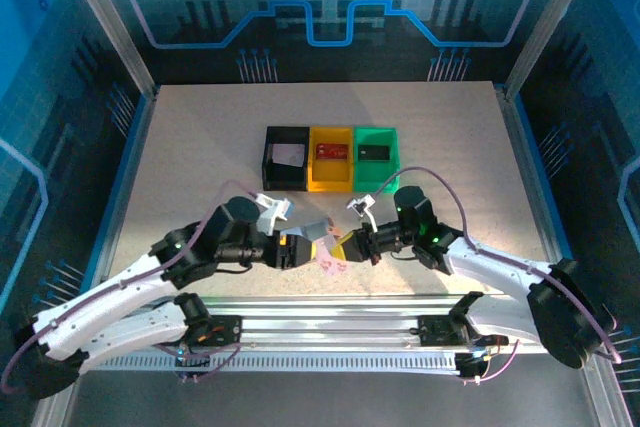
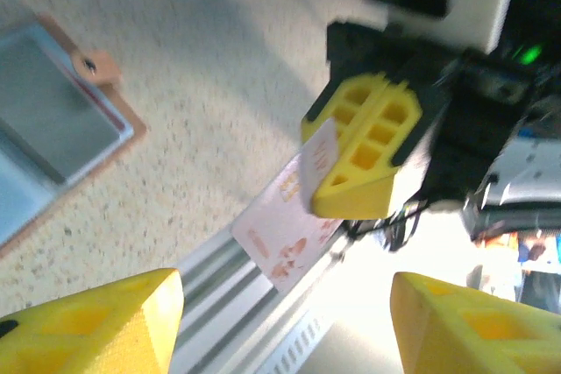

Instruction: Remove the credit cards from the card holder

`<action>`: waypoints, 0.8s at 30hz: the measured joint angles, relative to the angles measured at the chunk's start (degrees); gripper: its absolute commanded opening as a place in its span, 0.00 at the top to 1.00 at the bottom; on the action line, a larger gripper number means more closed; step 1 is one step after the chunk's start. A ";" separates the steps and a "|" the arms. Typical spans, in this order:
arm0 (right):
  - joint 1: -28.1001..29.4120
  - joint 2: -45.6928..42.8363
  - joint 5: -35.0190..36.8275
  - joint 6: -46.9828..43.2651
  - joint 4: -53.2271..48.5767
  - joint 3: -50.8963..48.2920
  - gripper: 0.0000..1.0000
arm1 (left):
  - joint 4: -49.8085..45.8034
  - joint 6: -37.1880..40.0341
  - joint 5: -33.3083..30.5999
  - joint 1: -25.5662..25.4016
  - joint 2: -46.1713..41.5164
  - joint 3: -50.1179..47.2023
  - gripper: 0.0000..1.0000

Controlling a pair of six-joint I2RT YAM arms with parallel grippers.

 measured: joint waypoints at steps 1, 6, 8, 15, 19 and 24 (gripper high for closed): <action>0.37 0.24 -0.63 -0.15 0.13 0.20 1.00 | -0.66 0.83 1.44 0.00 1.20 0.00 0.39; 1.70 1.60 -2.62 -0.39 0.94 0.87 1.00 | -2.69 3.65 5.99 0.00 4.35 1.60 0.46; 2.19 2.08 -3.37 -0.37 1.25 0.96 1.00 | -2.64 4.63 7.39 0.00 4.92 2.32 0.51; 3.56 3.13 -5.27 -0.37 2.49 1.40 1.00 | -2.64 6.36 10.43 0.00 5.55 2.51 0.68; 3.93 3.39 -5.62 -0.39 2.86 1.53 1.00 | -2.64 6.86 11.19 0.15 5.60 2.51 0.89; 4.39 4.13 -6.38 -1.05 1.70 2.16 1.00 | -2.93 7.52 12.55 0.26 5.81 2.43 1.00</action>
